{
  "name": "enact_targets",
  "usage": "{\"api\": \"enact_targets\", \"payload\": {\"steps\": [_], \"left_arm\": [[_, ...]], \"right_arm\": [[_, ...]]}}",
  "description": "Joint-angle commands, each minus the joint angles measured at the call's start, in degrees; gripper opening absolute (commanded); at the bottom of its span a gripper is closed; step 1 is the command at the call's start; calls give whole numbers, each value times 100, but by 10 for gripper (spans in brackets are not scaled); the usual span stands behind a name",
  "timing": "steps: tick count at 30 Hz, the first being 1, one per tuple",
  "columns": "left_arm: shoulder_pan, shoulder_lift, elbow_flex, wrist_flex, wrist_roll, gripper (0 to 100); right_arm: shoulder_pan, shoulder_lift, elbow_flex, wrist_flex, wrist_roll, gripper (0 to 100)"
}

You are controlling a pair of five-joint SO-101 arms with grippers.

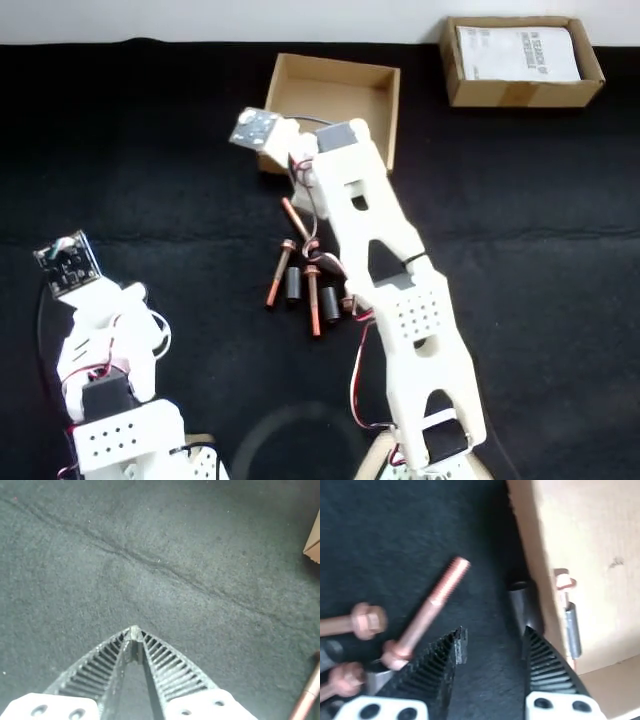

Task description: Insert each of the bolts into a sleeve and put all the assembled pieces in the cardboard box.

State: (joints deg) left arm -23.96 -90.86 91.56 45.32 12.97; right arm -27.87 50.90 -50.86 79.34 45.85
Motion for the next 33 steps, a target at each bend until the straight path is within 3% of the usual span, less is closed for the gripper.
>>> {"api": "enact_targets", "payload": {"steps": [1, 16, 22, 25, 29, 33], "left_arm": [[-66, -435, 268, -123, 0, 8], [-66, -998, 576, -79, 0, 8], [-66, -1015, 567, 343, 0, 8], [-66, -1015, 567, 352, 0, 8], [-66, -1015, 567, 343, 9, 8], [-40, -963, 567, 369, 9, 9]], "right_arm": [[224, 31, -251, -259, 387, 149], [110, 848, -251, -1262, 563, 151], [101, 1253, -251, -1763, 563, 137], [22, 1305, -259, -1771, 563, 9], [13, 1297, -673, -1534, 563, 8], [4, 1279, -1727, -479, 527, 9]]}}
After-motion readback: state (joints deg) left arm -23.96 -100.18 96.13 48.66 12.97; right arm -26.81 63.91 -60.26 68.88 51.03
